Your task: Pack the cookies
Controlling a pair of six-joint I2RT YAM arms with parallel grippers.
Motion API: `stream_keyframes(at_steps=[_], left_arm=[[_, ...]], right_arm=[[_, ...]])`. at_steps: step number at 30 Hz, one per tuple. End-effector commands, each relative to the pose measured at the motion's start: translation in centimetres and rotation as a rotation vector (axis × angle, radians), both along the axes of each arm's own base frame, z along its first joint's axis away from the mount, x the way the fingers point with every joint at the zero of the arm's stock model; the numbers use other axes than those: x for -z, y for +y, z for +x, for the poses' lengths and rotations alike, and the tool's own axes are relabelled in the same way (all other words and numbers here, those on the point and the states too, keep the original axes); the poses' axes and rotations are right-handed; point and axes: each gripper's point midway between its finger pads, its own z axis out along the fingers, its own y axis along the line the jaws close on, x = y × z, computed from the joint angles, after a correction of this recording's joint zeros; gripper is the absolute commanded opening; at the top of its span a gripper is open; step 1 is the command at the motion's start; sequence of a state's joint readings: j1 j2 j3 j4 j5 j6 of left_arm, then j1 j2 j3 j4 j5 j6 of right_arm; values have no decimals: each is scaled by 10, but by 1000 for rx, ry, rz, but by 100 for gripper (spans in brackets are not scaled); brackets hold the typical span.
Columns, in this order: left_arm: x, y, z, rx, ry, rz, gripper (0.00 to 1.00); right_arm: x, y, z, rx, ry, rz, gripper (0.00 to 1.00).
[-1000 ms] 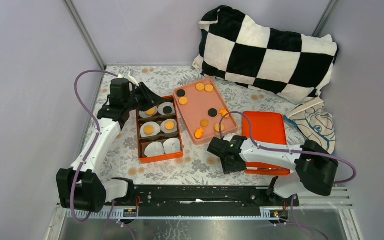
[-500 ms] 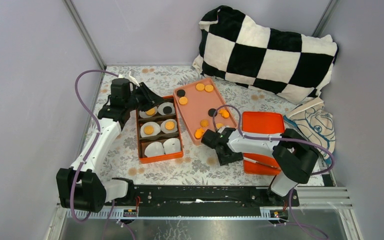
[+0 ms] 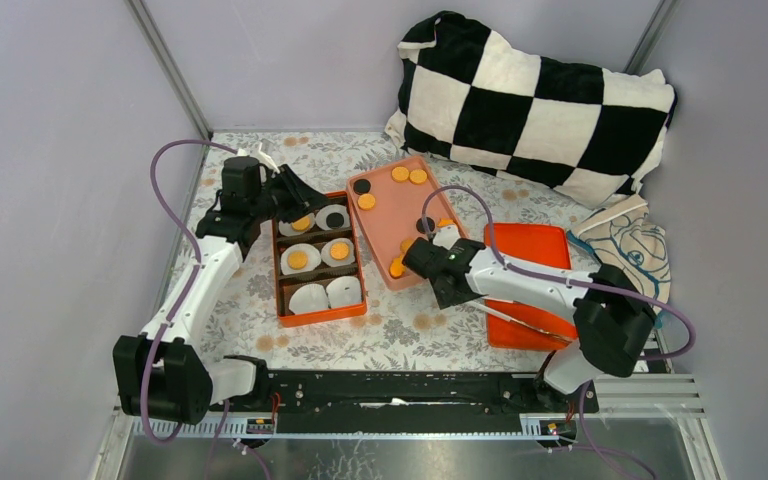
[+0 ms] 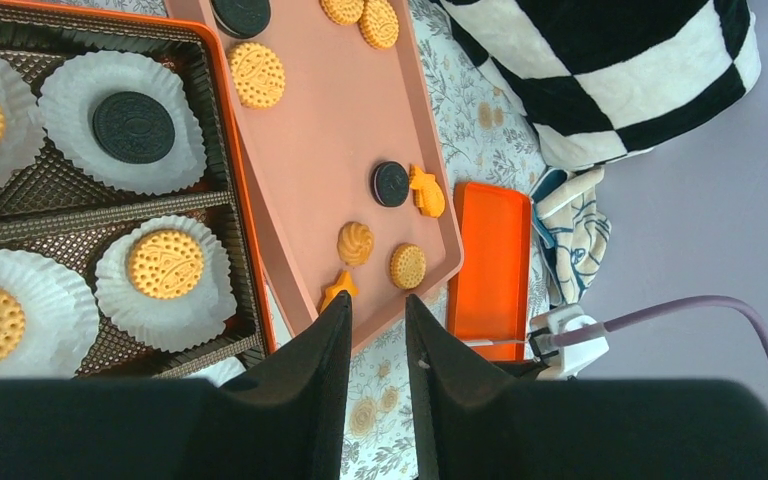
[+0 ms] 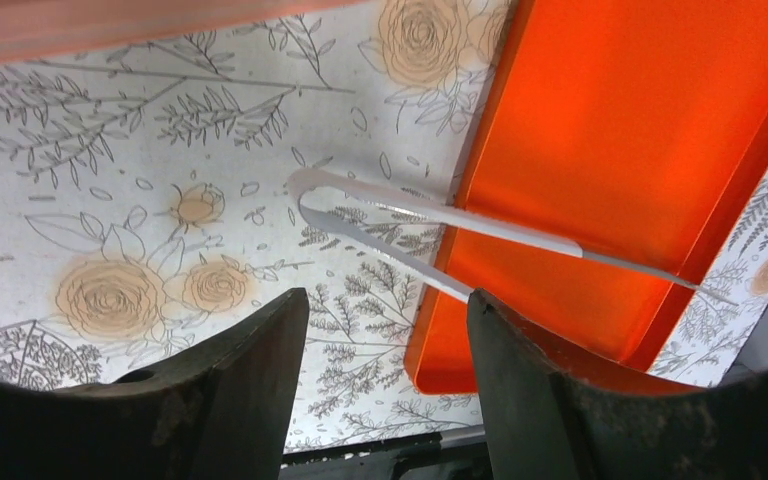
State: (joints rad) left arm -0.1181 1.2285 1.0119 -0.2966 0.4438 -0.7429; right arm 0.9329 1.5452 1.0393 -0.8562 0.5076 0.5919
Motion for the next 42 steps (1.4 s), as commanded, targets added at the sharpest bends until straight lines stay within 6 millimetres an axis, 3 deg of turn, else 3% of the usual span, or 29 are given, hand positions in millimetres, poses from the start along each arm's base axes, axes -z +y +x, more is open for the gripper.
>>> stream_keyframes(at_steps=[1,8,13,17,22,24,26,37,42], left_arm=[[1,-6,4,24,-21,-18,31],[5,-6,2,26,-14,-3,31],[9,-6,3,31,-4,-3,31],[10,-6,4,29,-2,0,31],[11,-6,5,29,3,-1,31],[12,-7,4,32,5,-3,31],[11,-7,5,31,3,-2,31],[8,-7,6,29,-1,-6,31],[6,-7,7,26,-5,-9,31]], right_arm=[[-5,-7,21,-23,-30,-101,67],[26,2,19,-38,37,-91,63],[35,1,26,-42,46,-121,62],[36,6,27,-53,61,-107,40],[47,4,27,-59,91,-133,38],[47,5,29,-59,93,-137,17],[42,7,31,-59,85,-132,6],[-17,18,54,-96,-17,-111,2],[-62,52,74,-147,-112,49,1]])
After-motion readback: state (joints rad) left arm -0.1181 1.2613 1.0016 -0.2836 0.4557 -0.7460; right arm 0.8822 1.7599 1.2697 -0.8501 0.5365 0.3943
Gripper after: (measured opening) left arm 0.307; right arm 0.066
